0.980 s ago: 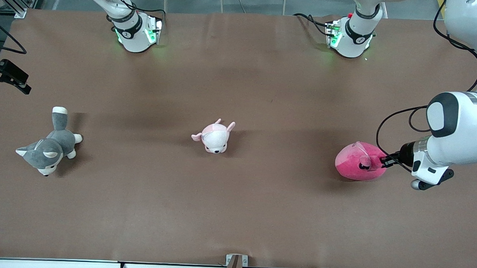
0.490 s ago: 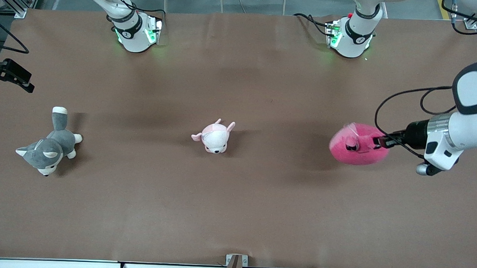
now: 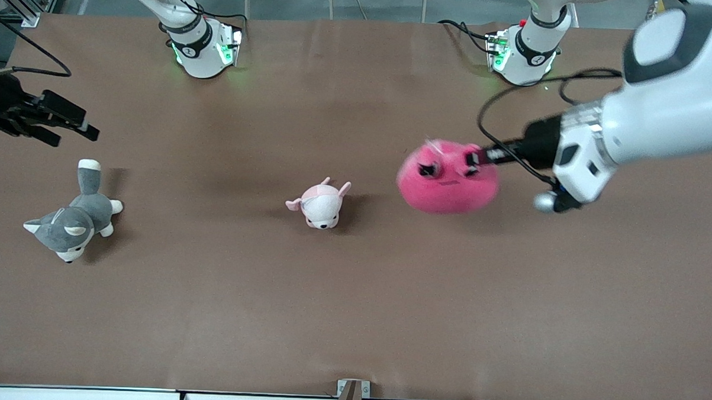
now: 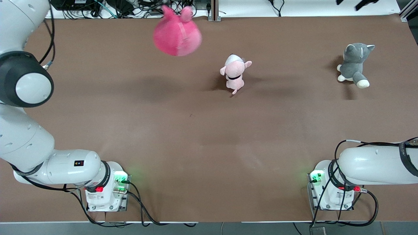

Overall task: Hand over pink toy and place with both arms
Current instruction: 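Lift the pink plush with the left gripper while the right gripper approaches, then grasp the pink plush with the right gripper beside the left gripper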

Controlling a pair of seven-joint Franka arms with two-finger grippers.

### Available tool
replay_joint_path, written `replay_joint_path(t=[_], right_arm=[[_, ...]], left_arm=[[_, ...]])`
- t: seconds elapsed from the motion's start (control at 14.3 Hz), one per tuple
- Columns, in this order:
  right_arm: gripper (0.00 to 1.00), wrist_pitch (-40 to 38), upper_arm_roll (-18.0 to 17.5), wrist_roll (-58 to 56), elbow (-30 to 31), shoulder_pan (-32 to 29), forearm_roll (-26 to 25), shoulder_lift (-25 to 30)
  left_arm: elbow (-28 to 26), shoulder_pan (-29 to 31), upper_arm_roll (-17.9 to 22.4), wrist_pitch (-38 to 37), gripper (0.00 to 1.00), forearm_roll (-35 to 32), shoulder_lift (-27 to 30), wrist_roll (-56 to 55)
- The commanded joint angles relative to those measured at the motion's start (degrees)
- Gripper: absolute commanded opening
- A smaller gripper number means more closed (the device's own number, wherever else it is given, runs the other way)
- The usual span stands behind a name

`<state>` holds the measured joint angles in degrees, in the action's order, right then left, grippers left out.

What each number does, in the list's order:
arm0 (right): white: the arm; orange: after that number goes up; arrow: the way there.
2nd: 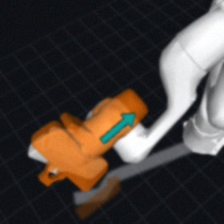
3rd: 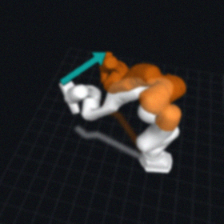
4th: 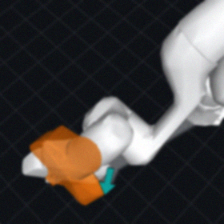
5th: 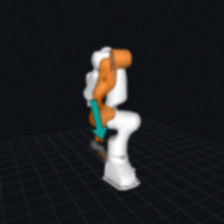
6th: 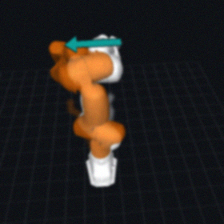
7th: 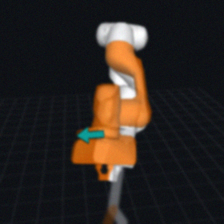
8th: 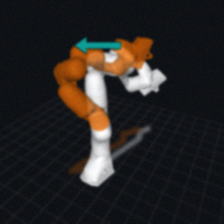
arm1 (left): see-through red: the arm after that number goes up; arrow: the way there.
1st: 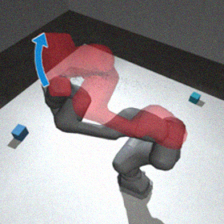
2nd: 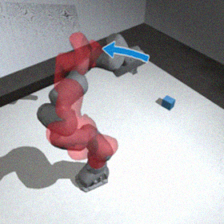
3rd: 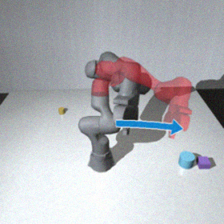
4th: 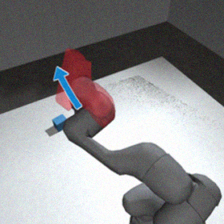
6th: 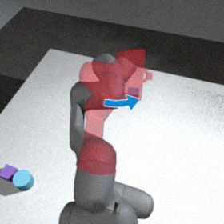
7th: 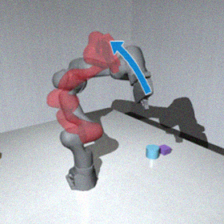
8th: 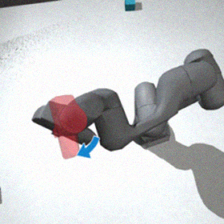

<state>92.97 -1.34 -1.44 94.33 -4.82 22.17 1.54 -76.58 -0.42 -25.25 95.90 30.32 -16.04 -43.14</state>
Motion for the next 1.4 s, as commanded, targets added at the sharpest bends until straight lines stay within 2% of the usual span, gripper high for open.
replay_joint_path(t=[0.0,0.21,0.42,0.56,0.84,1.33], right_arm=[[0.79,-0.1,0.0,8.4,0.1,2.8,7.5,-1.6],[0.69,0.0,0.0,13.9,0.0,6.2,12.4,-2.0],[0.69,-0.1,-0.1,16.5,-0.3,8.2,15.4,-2.6],[0.69,0.4,-0.2,22.0,-0.4,10.6,16.7,-2.6],[0.69,0.6,-0.2,22.6,-0.6,13.7,16.8,-3.3],[0.69,0.7,-0.1,23.6,-2.0,16.9,16.9,-4.6]], left_arm=[[2.4,-5.0,-0.7,4.7,0.0,1.1,-1.5,-4.2],[2.5,-10.4,-0.8,12.0,0.0,1.1,-2.7,-7.7],[2.6,-17.3,-0.7,23.4,0.0,3.2,-5.5,-12.0],[2.6,-20.1,-0.7,30.1,0.0,3.7,-7.3,-15.6],[2.7,-23.9,-0.6,37.9,0.0,3.7,-10.1,-19.0],[2.8,-25.7,-0.6,41.7,0.0,3.7,-12.2,-19.4]])
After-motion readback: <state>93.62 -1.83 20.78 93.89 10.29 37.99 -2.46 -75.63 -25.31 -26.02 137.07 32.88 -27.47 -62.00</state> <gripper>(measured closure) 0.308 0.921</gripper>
